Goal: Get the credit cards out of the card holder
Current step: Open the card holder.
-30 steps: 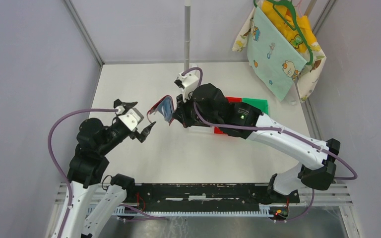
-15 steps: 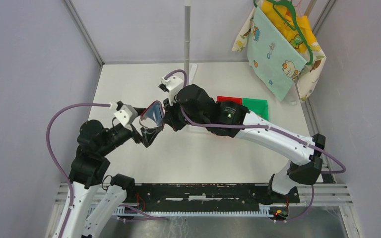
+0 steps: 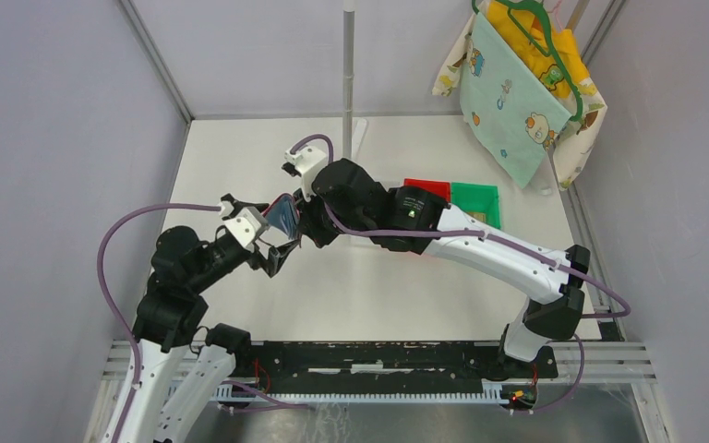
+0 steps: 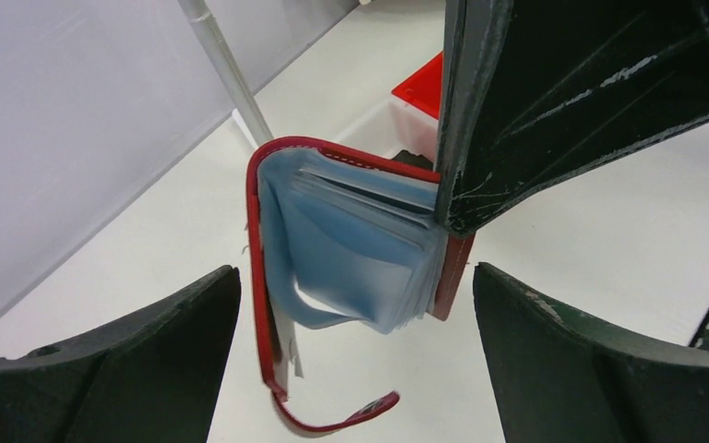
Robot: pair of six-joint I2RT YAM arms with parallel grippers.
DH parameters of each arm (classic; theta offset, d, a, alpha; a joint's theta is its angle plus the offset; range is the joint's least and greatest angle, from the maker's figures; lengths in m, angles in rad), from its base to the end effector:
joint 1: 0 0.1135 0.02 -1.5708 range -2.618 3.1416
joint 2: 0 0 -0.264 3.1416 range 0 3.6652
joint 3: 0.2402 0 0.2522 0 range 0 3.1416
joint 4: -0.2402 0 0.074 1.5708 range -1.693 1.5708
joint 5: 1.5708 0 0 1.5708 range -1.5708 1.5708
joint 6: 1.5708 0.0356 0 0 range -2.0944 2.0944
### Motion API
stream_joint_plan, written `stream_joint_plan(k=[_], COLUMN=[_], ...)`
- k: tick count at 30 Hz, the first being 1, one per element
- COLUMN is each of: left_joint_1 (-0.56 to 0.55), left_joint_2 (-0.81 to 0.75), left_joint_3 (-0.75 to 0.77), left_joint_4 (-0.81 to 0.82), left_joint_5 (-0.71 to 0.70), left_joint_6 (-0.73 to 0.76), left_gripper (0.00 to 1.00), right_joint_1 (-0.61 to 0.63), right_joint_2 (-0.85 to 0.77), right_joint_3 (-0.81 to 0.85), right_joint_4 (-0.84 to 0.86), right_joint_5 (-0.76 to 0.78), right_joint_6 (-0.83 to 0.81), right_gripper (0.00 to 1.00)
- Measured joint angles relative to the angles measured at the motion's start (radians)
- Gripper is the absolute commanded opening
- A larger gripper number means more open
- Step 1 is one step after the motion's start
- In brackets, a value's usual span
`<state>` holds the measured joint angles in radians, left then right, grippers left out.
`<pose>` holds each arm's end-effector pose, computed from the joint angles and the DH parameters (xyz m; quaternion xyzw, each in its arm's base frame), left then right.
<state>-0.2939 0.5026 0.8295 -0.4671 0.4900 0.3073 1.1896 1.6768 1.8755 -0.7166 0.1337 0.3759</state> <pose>0.0964 -0.0467 0.3614 0.3688 0.6524 -0.1788 0.6375 0.1425 0.3428 0.4291 -0.3105 0.8055 0.3126 0.3962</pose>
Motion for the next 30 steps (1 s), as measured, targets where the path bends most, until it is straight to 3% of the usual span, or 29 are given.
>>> stream_joint_plan(k=[30], left_joint_1=[-0.003], left_joint_2=[0.02], left_joint_3=[0.034], left_joint_4=[-0.018], left_joint_5=[-0.021], left_joint_6=[0.055], left_gripper=[0.63], right_joint_1=[0.023], right_joint_2=[-0.011], right_joint_3=[-0.011], right_joint_4=[-0.006], right_joint_5=[0.025], right_joint_6=[-0.041], right_gripper=[0.0])
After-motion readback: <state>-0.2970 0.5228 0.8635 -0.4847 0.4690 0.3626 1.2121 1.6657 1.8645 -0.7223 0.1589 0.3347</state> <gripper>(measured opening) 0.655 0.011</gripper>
